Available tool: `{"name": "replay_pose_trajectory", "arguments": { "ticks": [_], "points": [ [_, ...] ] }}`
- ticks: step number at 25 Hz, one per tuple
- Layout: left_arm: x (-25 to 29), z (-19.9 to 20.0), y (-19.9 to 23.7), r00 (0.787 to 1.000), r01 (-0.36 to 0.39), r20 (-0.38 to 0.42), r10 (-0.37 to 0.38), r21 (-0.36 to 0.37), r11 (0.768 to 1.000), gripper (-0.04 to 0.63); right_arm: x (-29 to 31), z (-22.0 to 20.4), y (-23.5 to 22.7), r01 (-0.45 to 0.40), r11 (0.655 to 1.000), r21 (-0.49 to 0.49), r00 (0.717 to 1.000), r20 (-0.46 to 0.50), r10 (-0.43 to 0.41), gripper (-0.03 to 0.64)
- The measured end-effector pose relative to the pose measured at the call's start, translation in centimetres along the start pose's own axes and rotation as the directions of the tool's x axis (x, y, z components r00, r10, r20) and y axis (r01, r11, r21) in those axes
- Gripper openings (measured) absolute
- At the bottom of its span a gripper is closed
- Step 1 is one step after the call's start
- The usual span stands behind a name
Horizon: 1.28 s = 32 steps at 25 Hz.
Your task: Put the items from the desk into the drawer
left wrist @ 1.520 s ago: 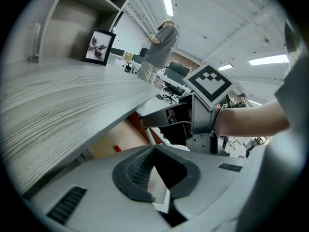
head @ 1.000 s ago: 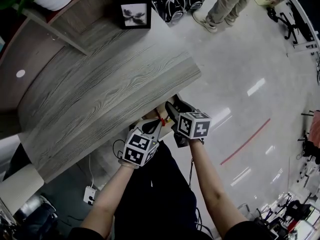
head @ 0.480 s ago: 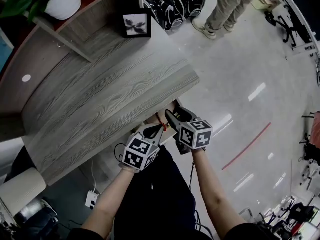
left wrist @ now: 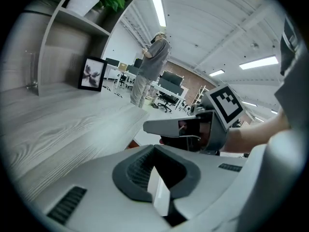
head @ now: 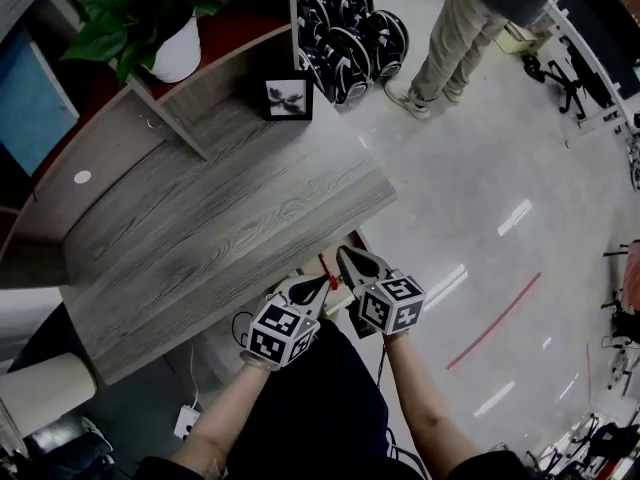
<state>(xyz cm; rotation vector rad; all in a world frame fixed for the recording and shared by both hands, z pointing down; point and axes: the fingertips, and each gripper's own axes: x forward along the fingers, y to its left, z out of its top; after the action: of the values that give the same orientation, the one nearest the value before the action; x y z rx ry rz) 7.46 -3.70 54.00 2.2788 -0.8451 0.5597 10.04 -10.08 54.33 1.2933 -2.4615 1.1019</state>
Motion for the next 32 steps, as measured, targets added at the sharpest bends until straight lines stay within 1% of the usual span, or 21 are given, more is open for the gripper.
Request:
{"name": "replay_pose_trajectory", "arguments": {
  "ticks": [1, 6, 7, 9, 11, 12, 16, 19, 22, 24, 27, 29, 30, 32],
  "points": [
    [-0.4, 0.4, -0.1, 1.000, 0.000, 0.007, 0.000, 0.004, 1.000, 0.002, -0.3, 0.5, 0.4, 0.005, 1.000, -0.003, 1.000, 0.023, -0.005, -0.005],
    [-2.6, 2.7, -0.5, 0.999, 0.000, 0.039, -0.001, 0.034, 0.999, 0.002, -1.6, 2.7, 2.6, 0.025, 0.999, -0.031, 0.991, 0.132, -0.021, -0.006],
    [-2.9, 3.2, -0.5, 0.999, -0.001, 0.046, -0.001, 0.041, 0.999, 0.002, -1.8, 3.1, 3.0, 0.023, 1.000, -0.013, 0.989, 0.148, -0.020, -0.005],
    [-3.7, 4.1, -0.5, 0.998, -0.001, 0.064, -0.002, 0.045, 0.999, 0.002, -2.1, 3.8, 3.8, -0.003, 0.997, 0.073, 0.984, 0.175, -0.009, -0.006],
    [-4.5, 4.8, -0.4, 0.996, -0.003, 0.084, -0.001, 0.040, 0.999, 0.002, -2.5, 4.5, 5.0, -0.039, 0.986, 0.164, 0.977, 0.211, 0.003, -0.006],
    [-5.0, 5.0, -0.3, 0.996, -0.004, 0.094, 0.001, 0.035, 0.999, 0.002, -2.8, 4.8, 5.6, -0.048, 0.981, 0.187, 0.973, 0.229, 0.004, -0.006],
    [-7.0, 5.8, 0.2, 0.991, -0.018, 0.135, 0.018, -0.004, 1.000, 0.002, -3.0, 6.3, 8.0, -0.058, 0.977, 0.203, 0.960, 0.281, -0.002, -0.006],
    [-8.5, 6.6, 0.8, 0.985, -0.034, 0.166, 0.035, -0.009, 0.999, 0.002, -2.5, 7.6, 10.0, -0.075, 0.974, 0.211, 0.949, 0.315, 0.005, -0.006],
    [-10.3, 8.4, 1.6, 0.974, -0.057, 0.220, 0.055, 0.001, 0.998, 0.002, -2.1, 9.6, 11.8, -0.081, 0.980, 0.182, 0.934, 0.358, 0.010, -0.006],
    [-11.7, 9.8, 2.3, 0.962, -0.082, 0.263, 0.077, 0.007, 0.997, 0.002, -2.0, 11.2, 13.3, -0.083, 0.988, 0.133, 0.920, 0.391, 0.024, -0.006],
    [-13.8, 11.4, 3.4, 0.942, -0.123, 0.317, 0.110, 0.024, 0.992, 0.002, -1.7, 13.3, 15.9, -0.045, 0.999, -0.015, 0.902, 0.429, 0.047, -0.006],
    [-15.0, 11.8, 4.1, 0.934, -0.144, 0.335, 0.126, 0.031, 0.989, 0.002, -1.3, 14.0, 17.3, -0.011, 0.996, -0.090, 0.899, 0.435, 0.049, -0.008],
    [-15.4, 11.9, 4.4, 0.931, -0.150, 0.341, 0.131, 0.029, 0.988, 0.002, -1.0, 14.0, 17.6, -0.004, 0.995, -0.100, 0.900, 0.433, 0.047, -0.006],
    [-16.0, 12.0, 5.0, 0.927, -0.156, 0.349, 0.140, 0.017, 0.988, 0.002, -0.5, 13.9, 17.9, -0.006, 0.996, -0.089, 0.904, 0.426, 0.044, -0.008]
  ]
}}
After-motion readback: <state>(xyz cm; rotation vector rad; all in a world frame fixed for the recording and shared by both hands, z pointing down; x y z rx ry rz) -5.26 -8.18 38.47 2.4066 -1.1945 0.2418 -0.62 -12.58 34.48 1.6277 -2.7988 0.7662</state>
